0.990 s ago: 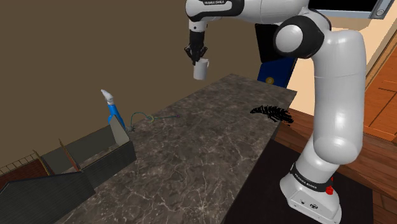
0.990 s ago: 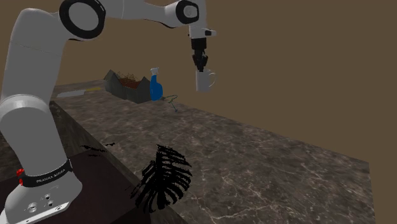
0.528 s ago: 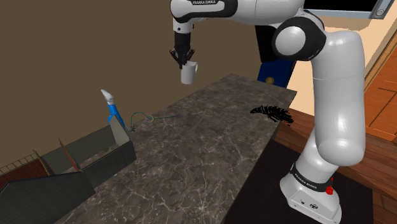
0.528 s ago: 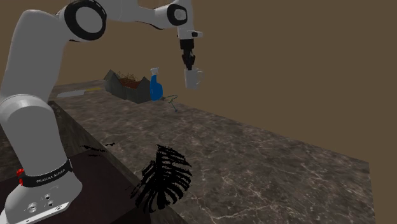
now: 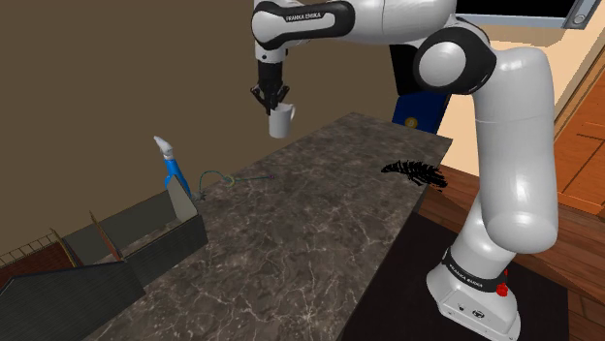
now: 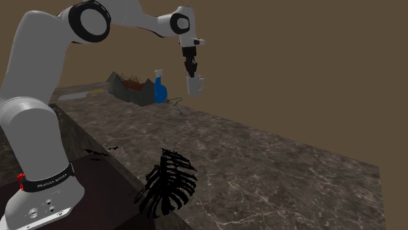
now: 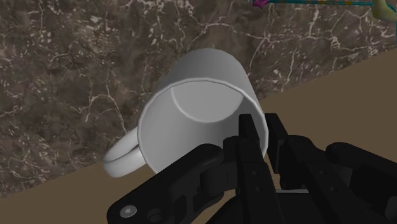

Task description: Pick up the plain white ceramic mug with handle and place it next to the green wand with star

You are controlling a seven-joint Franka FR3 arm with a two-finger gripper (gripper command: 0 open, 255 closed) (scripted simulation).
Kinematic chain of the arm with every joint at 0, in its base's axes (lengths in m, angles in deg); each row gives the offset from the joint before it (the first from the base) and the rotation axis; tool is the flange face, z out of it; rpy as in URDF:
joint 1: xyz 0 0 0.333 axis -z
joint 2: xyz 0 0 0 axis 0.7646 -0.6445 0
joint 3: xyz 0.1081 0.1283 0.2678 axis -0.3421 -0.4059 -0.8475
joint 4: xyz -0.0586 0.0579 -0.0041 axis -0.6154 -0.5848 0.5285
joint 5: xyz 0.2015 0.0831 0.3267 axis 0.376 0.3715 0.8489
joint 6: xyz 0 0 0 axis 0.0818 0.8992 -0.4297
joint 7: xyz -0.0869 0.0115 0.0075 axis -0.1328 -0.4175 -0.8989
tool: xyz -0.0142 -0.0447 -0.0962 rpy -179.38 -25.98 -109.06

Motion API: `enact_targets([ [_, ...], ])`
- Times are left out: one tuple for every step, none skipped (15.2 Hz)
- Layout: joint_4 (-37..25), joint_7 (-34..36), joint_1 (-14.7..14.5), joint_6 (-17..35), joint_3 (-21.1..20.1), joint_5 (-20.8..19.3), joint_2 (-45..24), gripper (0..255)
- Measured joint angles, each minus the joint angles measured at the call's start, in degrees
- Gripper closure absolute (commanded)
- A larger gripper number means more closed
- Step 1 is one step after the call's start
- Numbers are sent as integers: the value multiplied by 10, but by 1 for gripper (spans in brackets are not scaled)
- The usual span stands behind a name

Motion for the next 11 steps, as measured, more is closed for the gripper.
enact_targets([
  [11,0,0,9,0,0,2,255],
  [16,1,-1,16,0,0,1,255],
  [25,1,-1,24,0,0,1,255],
  [35,1,-1,32,0,0,2,255],
  [45,1,-1,41,0,0,4,255],
  [50,1,-1,47,0,0,3,255],
  [53,1,-1,52,0,0,1,255],
  [60,1,-1,60,0,0,0,255],
  [70,1,-1,68,0,0,1,255],
  [77,2,-2,76,0,0,1,255],
  [84,2,-1,84,0,0,0,255],
])
